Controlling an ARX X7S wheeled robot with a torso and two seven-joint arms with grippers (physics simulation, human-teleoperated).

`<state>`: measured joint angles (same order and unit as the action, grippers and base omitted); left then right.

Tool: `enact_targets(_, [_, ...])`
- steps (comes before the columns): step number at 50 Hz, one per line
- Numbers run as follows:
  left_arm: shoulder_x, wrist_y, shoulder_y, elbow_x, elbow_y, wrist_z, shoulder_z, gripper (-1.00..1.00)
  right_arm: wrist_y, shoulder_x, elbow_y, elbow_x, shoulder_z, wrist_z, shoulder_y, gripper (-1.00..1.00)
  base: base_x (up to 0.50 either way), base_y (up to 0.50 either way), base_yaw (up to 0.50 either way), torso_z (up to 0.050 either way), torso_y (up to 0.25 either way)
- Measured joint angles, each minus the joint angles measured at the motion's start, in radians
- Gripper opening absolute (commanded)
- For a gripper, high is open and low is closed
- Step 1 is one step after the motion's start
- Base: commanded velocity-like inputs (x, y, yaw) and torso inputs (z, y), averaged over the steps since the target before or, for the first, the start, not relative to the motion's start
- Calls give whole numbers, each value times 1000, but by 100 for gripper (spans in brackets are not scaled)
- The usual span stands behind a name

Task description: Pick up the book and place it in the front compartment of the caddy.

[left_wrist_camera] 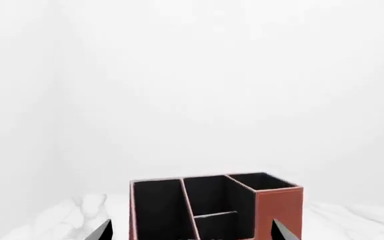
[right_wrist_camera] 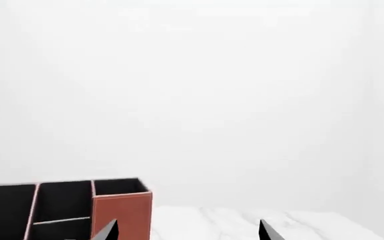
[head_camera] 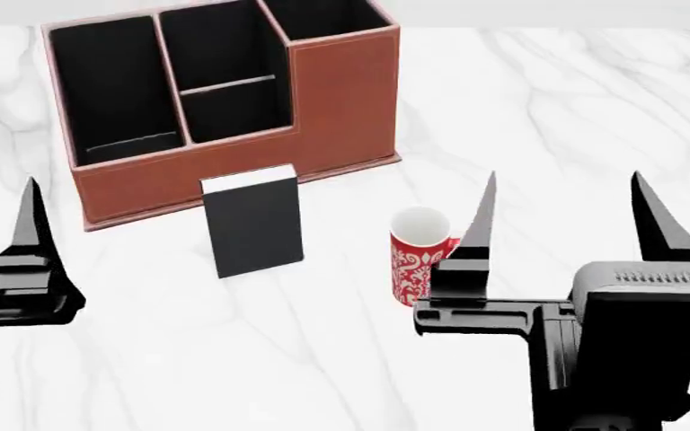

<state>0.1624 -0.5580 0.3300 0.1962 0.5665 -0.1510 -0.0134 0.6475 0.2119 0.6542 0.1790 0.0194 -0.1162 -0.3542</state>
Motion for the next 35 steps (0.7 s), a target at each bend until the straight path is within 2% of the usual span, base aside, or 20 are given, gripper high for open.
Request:
enact_targets(7, [29,-164,130,70,174,-19,-73,100,195,35,179,62,63,-1,-136,100,0,0,0,0,0])
enact_targets(14, [48,-278,217,127,292,-35,-133,100,307,71,286,141,121,-27,-222,100,0,0,0,0,0])
enact_targets(30, [69,-341,272,174,380,-53,-183,100,340,155,358,293,160,-125,-261,100,0,7,0,0,0])
enact_targets(35, [71,-338,274,183,386,-57,-182,100,331,170,360,305,161,-140,-259,100,0,427,0,0,0])
